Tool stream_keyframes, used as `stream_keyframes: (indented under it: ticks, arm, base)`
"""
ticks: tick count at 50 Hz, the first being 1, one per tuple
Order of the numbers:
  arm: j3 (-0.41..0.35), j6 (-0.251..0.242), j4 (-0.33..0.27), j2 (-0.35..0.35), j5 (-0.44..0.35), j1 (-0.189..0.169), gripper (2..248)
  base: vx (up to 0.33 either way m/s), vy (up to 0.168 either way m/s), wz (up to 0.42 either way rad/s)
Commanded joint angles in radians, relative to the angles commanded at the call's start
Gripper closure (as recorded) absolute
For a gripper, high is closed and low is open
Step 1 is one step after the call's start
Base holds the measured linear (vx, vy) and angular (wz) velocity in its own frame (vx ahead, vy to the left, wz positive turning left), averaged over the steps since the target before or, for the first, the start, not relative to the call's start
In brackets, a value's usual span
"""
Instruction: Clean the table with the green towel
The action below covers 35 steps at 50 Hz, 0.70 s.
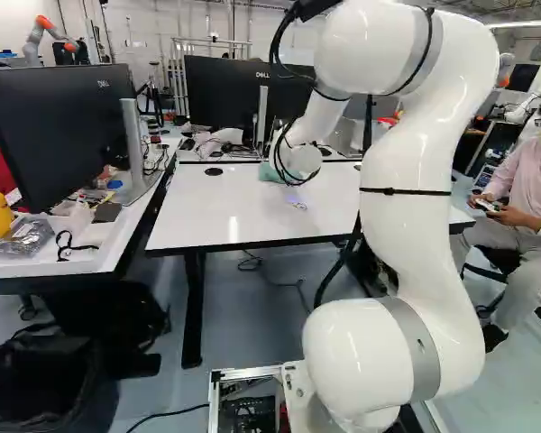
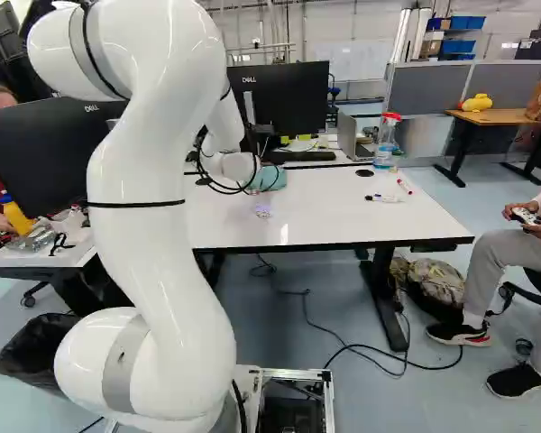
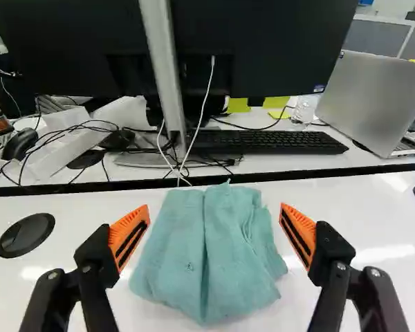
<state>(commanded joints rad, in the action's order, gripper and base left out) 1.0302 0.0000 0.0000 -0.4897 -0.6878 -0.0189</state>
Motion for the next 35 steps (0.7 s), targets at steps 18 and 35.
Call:
stream_keyframes:
  ticks: [18,35]
  arm:
    - [0.085,0.0,0.009,-0.065,0.087,0.001,3]
    - [0.164,0.0,0.019,-0.124,0.17,0.001,3]
  base:
    - [0.0,0.0,0.0]
    - [0.0,0.0,0.0]
